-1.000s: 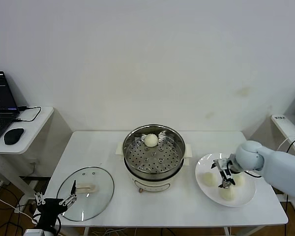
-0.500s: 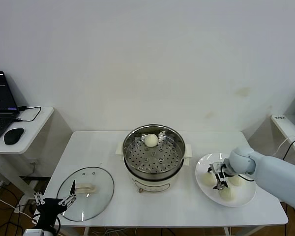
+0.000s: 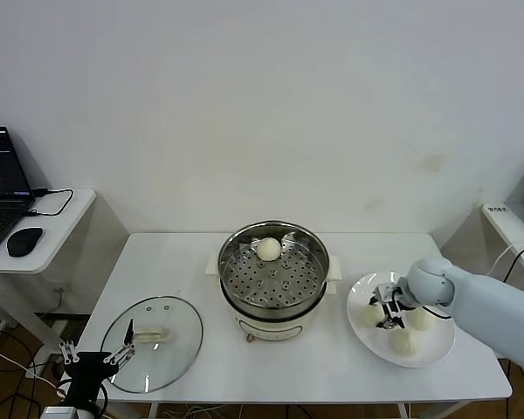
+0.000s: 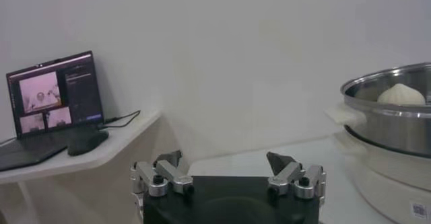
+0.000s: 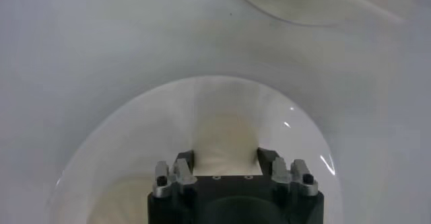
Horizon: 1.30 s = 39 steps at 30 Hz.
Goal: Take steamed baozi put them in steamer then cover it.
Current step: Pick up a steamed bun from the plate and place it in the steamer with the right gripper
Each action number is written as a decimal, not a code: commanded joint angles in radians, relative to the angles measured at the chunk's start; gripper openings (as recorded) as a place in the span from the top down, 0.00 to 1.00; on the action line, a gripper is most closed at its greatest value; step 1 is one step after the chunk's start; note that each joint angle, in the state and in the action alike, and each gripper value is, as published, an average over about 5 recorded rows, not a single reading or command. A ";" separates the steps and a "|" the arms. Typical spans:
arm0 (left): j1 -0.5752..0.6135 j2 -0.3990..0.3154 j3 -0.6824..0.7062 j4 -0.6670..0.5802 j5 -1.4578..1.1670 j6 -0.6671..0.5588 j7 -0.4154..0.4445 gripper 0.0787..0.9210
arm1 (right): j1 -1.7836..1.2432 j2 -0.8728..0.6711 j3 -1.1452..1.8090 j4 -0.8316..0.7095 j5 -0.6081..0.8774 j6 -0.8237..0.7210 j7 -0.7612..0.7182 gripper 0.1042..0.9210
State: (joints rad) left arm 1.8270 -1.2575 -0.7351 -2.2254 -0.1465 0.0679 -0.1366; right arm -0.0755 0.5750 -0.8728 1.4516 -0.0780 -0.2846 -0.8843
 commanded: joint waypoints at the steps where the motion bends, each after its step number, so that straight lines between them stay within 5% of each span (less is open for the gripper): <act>1: -0.002 0.004 0.004 -0.004 0.001 0.001 0.000 0.12 | 0.116 -0.063 -0.025 0.070 0.052 -0.013 -0.017 0.43; 10: -0.020 0.020 0.014 -0.004 -0.004 0.001 0.002 0.12 | 0.614 -0.133 -0.285 0.244 0.305 -0.108 -0.043 0.42; 18: -0.030 0.022 0.019 -0.007 -0.005 0.001 0.001 0.12 | 0.927 0.056 -0.461 0.278 0.536 -0.219 0.026 0.41; 39: -0.031 0.008 -0.025 -0.031 -0.014 0.003 0.003 0.12 | 0.590 0.678 -0.406 -0.006 0.772 -0.440 0.377 0.40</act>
State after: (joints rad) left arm 1.7983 -1.2476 -0.7464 -2.2525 -0.1598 0.0696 -0.1343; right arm 0.5925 1.0091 -1.2613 1.5628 0.5980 -0.6426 -0.6333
